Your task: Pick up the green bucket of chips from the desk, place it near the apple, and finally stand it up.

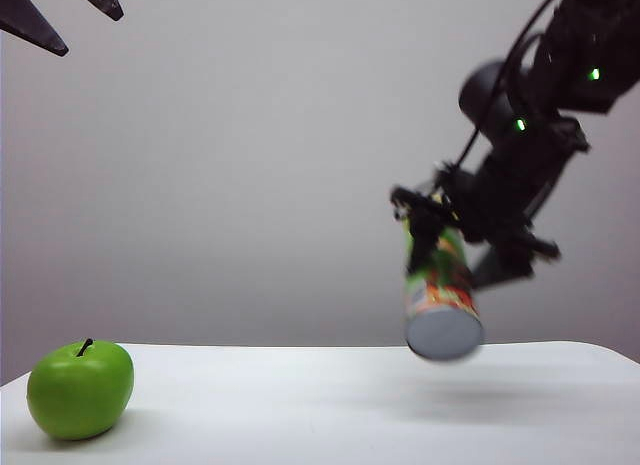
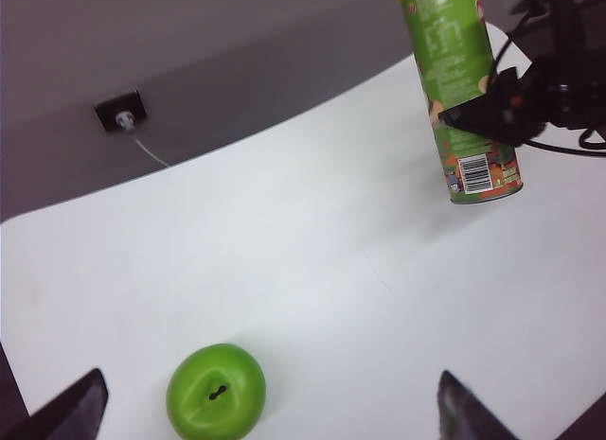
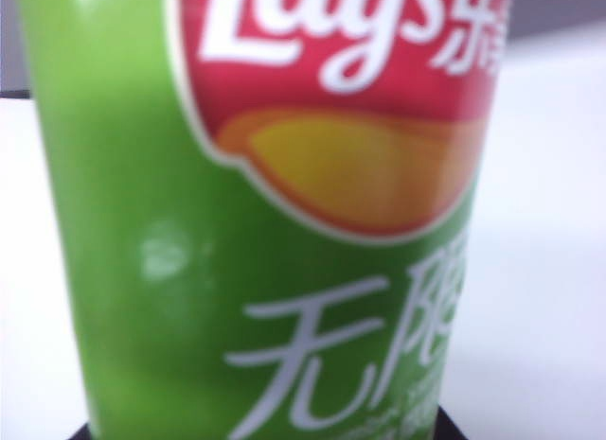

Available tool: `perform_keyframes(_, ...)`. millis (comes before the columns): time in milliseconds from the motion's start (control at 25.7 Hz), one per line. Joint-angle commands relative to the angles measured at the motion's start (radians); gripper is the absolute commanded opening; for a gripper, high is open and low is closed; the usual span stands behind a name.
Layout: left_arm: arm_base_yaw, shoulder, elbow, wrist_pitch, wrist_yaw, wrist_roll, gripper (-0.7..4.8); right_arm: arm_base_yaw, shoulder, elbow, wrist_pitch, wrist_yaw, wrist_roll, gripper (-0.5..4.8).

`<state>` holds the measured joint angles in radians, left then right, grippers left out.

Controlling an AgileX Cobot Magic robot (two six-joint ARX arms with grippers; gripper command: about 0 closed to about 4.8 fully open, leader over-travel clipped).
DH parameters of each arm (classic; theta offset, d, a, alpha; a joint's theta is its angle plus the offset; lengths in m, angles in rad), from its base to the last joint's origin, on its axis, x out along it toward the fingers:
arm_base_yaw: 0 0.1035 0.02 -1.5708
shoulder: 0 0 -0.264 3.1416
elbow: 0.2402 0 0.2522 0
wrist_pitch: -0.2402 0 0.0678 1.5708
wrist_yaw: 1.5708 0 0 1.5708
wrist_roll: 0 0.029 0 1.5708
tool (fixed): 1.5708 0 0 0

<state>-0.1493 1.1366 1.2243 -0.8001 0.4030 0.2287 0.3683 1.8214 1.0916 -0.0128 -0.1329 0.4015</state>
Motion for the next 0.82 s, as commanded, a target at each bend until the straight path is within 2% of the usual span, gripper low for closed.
perform_keyframes(39,-0.001,-0.003,0.0,0.037,0.005,0.006,4.79,0.08,-0.051,0.004,0.252,-0.057,-0.078,2.95)
perform_keyframes(117,-0.001,-0.003,-0.006,0.058,0.005,0.006,4.79,0.155,-0.048,0.004,0.4,-0.071,-0.122,2.95)
perform_keyframes(155,-0.001,-0.003,-0.011,0.071,0.016,0.007,4.79,0.208,-0.035,0.004,0.477,-0.068,-0.208,2.95)
perform_keyframes(311,-0.001,-0.003,-0.032,0.119,0.057,0.007,4.79,0.318,0.038,0.004,0.621,-0.067,-0.428,2.95)
perform_keyframes(389,-0.001,-0.003,-0.042,0.134,0.057,0.011,4.79,0.348,0.087,0.002,0.687,-0.072,-0.476,2.95)
perform_keyframes(505,0.0,-0.003,-0.051,0.143,0.056,0.042,4.74,0.369,0.203,-0.016,0.903,-0.068,-0.484,2.94)
perform_keyframes(583,0.001,-0.003,-0.051,0.145,0.057,0.053,4.42,0.367,0.259,-0.038,1.065,-0.04,-0.435,2.9)
perform_keyframes(661,0.004,-0.003,-0.051,0.144,0.058,0.065,4.34,0.357,0.303,-0.058,1.213,-0.018,-0.377,2.9)
perform_keyframes(816,0.004,-0.003,-0.051,0.152,0.073,0.075,4.34,0.36,0.369,-0.061,1.332,-0.012,-0.352,2.9)
